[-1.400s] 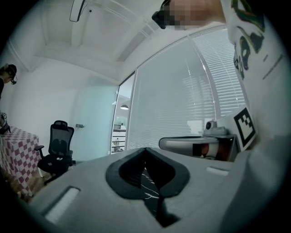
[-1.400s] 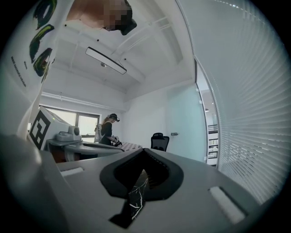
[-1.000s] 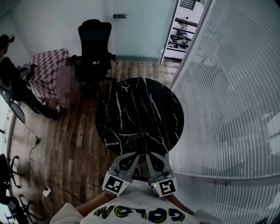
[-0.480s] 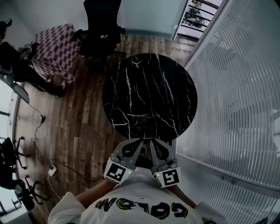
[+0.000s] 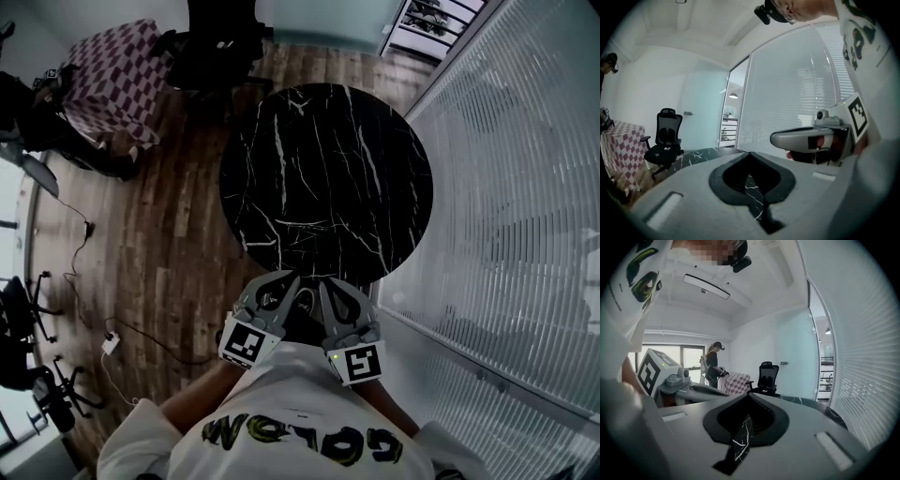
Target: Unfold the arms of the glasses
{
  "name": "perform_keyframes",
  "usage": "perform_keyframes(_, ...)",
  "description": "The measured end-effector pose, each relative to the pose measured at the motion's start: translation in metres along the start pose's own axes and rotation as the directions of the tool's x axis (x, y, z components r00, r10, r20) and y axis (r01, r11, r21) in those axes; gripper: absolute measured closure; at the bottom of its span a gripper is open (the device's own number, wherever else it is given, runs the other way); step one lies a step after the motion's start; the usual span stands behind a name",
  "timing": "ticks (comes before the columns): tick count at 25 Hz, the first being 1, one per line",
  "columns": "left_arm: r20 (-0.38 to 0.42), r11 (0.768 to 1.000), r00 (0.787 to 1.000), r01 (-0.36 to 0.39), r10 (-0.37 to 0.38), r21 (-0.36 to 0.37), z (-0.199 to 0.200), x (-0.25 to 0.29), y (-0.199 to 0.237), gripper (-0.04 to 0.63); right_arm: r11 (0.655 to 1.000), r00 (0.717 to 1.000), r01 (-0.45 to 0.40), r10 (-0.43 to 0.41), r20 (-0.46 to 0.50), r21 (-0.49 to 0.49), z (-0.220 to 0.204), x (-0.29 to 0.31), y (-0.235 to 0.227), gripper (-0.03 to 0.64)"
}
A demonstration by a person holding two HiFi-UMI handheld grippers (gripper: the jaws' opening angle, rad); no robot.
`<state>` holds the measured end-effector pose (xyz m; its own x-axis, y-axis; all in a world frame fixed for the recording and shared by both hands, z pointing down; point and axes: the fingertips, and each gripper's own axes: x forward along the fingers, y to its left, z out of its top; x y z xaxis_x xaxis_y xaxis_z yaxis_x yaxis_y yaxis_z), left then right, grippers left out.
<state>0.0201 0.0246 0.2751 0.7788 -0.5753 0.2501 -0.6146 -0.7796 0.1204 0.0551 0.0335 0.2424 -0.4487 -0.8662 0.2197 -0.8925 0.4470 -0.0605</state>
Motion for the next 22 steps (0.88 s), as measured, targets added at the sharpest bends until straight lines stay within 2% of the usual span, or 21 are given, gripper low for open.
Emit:
perform_keyframes(4, -0.004, 0.997, 1.0, 0.029, -0.028, 0.071, -0.003, 0.005, 0.003, 0.592, 0.999, 0.999, -0.034, 0.033, -0.044, -0.042, -0.008, 0.009, -0.001, 0.615)
perform_keyframes(7, -0.023, 0.997, 0.999, 0.049, -0.047, 0.068, -0.012, 0.011, 0.004, 0.592, 0.995, 0.996, -0.05, 0.044, -0.075, -0.081, -0.019, 0.016, -0.005, 0.615)
perform_keyframes(14, -0.081, 0.996, 0.995, 0.066, -0.061, 0.058, -0.042, 0.025, 0.012, 0.592, 0.994, 0.988, -0.062, 0.048, -0.149, -0.091, -0.056, 0.03, -0.025, 0.615)
perform_keyframes(22, -0.137, 0.996, 0.988, 0.079, -0.072, 0.04, -0.079, 0.047, 0.025, 0.592, 0.982, 0.959, -0.133, 0.095, -0.267, -0.131, -0.106, 0.054, -0.049, 0.615)
